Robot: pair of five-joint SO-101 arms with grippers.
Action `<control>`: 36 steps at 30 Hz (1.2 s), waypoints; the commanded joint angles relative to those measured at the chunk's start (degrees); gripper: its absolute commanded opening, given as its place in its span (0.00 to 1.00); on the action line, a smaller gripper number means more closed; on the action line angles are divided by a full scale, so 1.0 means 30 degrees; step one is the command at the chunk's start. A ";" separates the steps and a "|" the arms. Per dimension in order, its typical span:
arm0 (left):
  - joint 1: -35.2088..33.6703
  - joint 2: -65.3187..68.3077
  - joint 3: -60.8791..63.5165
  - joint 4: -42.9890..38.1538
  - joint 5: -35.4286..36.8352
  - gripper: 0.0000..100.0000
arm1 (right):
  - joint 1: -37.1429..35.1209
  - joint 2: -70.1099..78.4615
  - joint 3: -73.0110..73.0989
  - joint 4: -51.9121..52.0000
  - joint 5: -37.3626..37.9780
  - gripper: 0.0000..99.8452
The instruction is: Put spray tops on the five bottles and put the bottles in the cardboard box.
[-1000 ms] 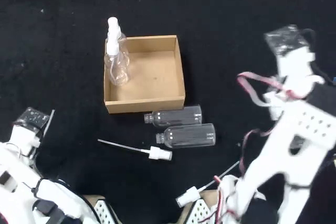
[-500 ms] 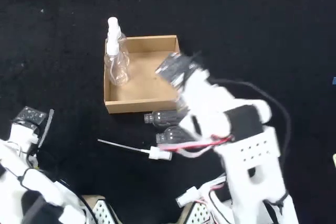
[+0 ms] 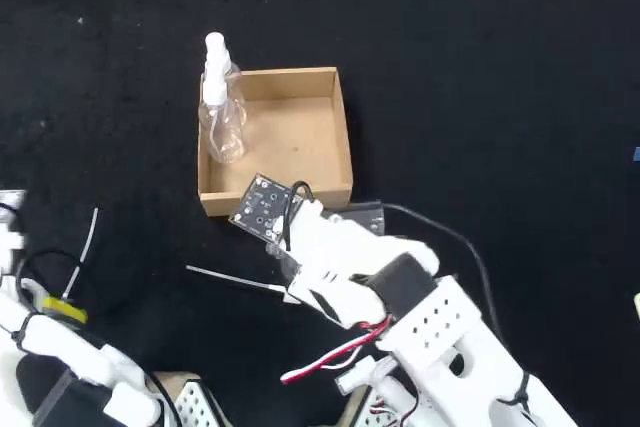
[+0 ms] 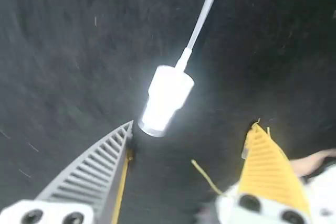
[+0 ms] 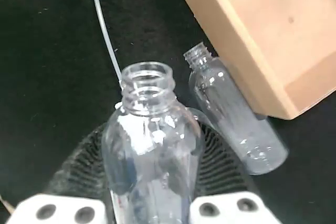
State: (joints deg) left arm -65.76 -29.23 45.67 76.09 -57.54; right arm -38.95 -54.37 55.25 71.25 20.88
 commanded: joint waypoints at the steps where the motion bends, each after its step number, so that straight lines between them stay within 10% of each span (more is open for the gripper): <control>1: -0.0308 -0.0205 -0.0952 -0.0029 0.9407 0.31 | -0.0352 -0.0601 0.0864 -0.1612 -0.0440 0.01; 6: -0.0396 -0.0205 0.0278 -0.2608 1.7084 0.31 | -0.0322 -0.0601 0.1509 -0.1846 -0.0440 0.01; 10: -0.0308 -0.0205 0.1978 -0.5451 1.8168 0.31 | -0.0293 -0.0601 0.1626 -0.2081 -0.0440 0.01; 15: -0.0278 -0.0205 0.3678 -0.8147 1.5179 0.31 | -0.0293 -0.0601 0.1773 -0.2110 -0.0440 0.01; 25: 0.1304 -0.0440 0.3414 -0.4806 0.6330 0.31 | -0.0264 -0.0601 0.1773 -0.2110 -0.0440 0.01; 36: 0.0835 -0.0410 -0.2271 0.2989 0.6564 0.31 | -0.0264 -0.0601 0.1773 -0.2110 -0.0440 0.01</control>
State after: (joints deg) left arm -62.15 -29.23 45.41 73.10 -39.16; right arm -39.03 -54.46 61.23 66.33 20.09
